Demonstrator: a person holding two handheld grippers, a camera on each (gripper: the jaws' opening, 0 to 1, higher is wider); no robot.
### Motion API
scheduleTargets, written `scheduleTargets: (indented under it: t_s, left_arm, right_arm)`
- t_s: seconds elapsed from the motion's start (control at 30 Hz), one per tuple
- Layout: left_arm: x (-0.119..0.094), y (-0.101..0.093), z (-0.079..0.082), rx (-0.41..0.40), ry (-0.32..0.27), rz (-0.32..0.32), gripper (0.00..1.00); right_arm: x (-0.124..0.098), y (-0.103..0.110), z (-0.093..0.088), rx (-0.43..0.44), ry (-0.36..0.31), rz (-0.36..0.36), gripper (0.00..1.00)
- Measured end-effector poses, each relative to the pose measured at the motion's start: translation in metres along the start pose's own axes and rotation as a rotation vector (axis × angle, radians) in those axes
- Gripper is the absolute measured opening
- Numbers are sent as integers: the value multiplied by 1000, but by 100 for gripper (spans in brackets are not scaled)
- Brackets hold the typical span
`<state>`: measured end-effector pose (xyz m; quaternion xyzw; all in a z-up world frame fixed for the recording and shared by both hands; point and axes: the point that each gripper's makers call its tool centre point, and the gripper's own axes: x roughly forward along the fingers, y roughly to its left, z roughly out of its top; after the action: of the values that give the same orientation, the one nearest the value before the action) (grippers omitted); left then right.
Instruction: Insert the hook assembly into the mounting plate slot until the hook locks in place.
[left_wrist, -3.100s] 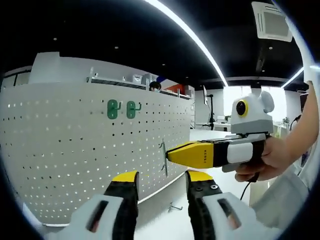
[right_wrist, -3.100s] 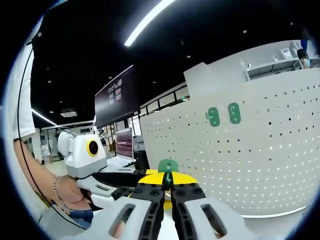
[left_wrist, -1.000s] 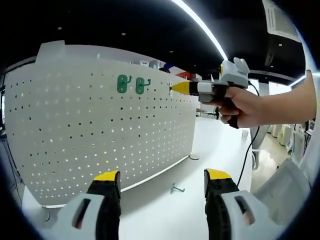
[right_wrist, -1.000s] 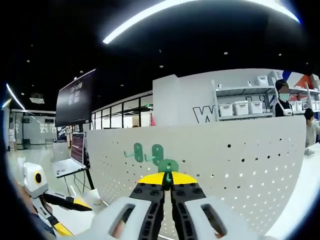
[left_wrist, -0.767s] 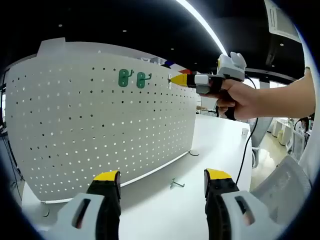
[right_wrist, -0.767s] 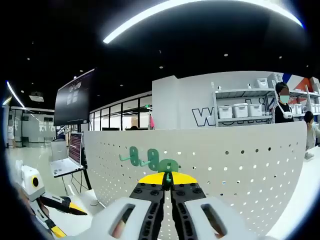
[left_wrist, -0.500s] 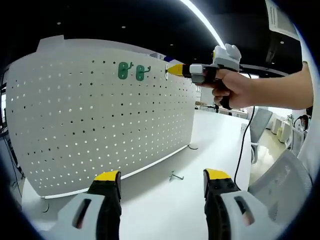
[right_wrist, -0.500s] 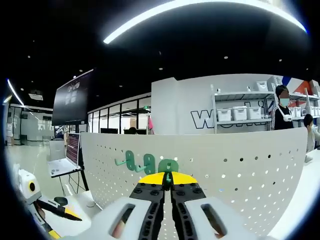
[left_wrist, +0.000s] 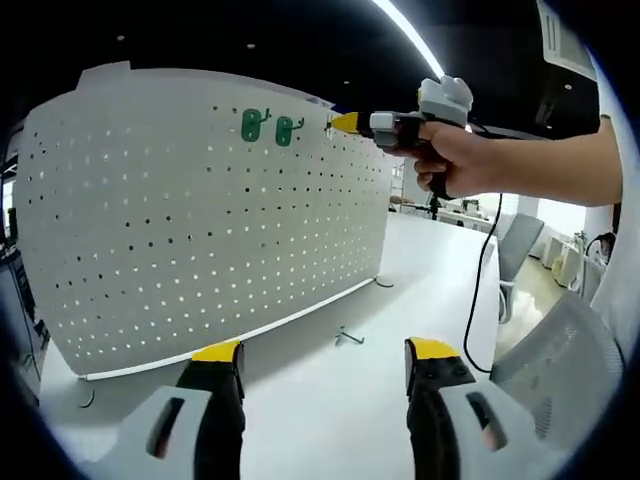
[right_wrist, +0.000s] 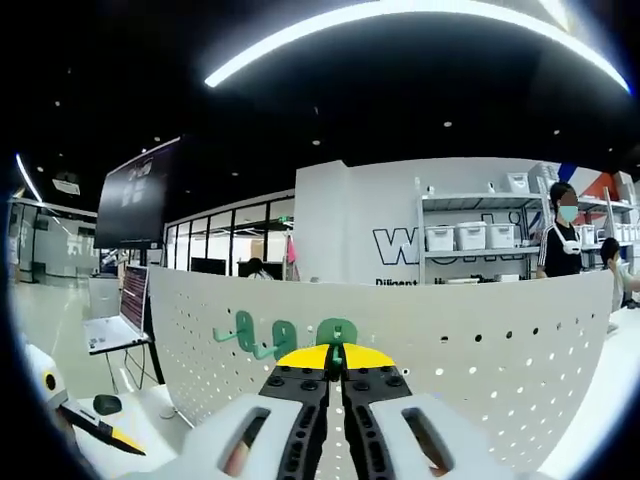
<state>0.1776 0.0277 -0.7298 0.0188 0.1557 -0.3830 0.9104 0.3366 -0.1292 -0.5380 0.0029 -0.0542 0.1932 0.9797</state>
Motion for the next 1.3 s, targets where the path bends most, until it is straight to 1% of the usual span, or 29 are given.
scheduleTargets:
  t_s: [0.13, 0.4, 1.0, 1.03, 1.07, 1.13, 1.3]
  left_arm:
    - [-2, 0, -2, -3, 4, 1, 65]
    - [-6, 1, -7, -10, 12, 8, 66]
    - [-13, 7, -23, -26, 43, 34, 65]
    - [-14, 7, -24, -32, 44, 37, 65]
    - [-14, 8, -24, -37, 43, 38, 65]
    - [-15, 8, -25, -34, 47, 41, 65]
    - [-18, 14, -24, -41, 46, 54, 65]
  right_arm:
    - [4, 1, 1, -13, -4, -3, 1]
    - [10, 0, -3, -48, 9, -13, 1]
    - [17, -1, -11, -65, 22, -20, 1]
    - [18, -2, -10, -51, 16, -25, 1]
    - [18, -2, -11, -46, 18, -22, 1]
    - [20, -1, -13, -65, 25, -20, 1]
    - [21, -3, -15, -48, 24, -32, 1]
